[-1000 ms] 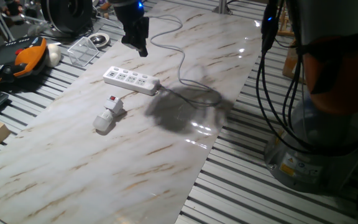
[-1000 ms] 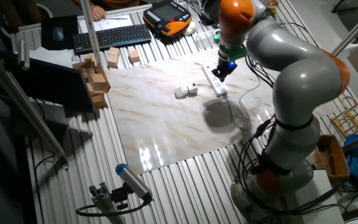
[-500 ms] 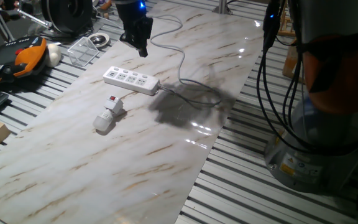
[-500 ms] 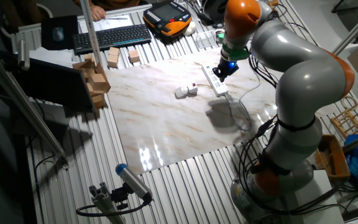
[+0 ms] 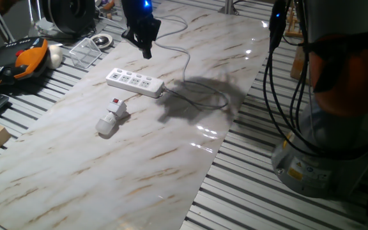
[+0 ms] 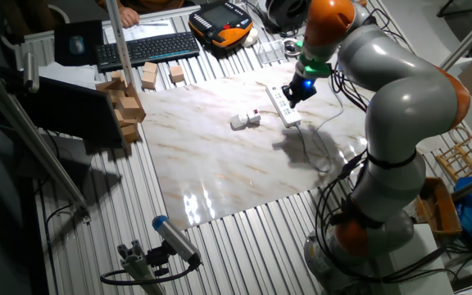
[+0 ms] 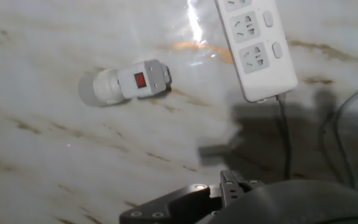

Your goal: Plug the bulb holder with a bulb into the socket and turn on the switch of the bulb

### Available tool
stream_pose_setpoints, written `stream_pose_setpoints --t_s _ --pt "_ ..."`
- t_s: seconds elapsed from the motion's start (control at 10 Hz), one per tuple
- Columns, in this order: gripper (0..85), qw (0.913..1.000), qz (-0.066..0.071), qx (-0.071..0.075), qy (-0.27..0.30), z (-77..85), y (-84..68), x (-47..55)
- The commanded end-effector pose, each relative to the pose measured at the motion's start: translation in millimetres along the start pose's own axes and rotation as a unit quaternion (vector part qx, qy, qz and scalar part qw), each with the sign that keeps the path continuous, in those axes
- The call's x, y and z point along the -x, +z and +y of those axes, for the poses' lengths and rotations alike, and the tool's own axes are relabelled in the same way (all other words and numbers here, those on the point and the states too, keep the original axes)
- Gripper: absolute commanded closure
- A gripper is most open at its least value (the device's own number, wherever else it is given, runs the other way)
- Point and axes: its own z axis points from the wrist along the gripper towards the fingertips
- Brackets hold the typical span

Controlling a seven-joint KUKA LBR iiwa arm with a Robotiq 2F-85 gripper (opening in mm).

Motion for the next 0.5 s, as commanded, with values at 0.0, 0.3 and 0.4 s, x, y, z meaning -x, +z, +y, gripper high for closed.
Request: stream_pose_setpoints --t_s 0.0,0.3,0.4 --pt "85.0 0.9971 -0.009 0.021 0.072 -0.2 0.0 0.1" --pt "85.0 0.9682 -0.023 0.020 0.248 21.5 1.4 7.0" --pt "85.0 0.9522 -0.020 0.023 0.304 42.1 4.5 15.4"
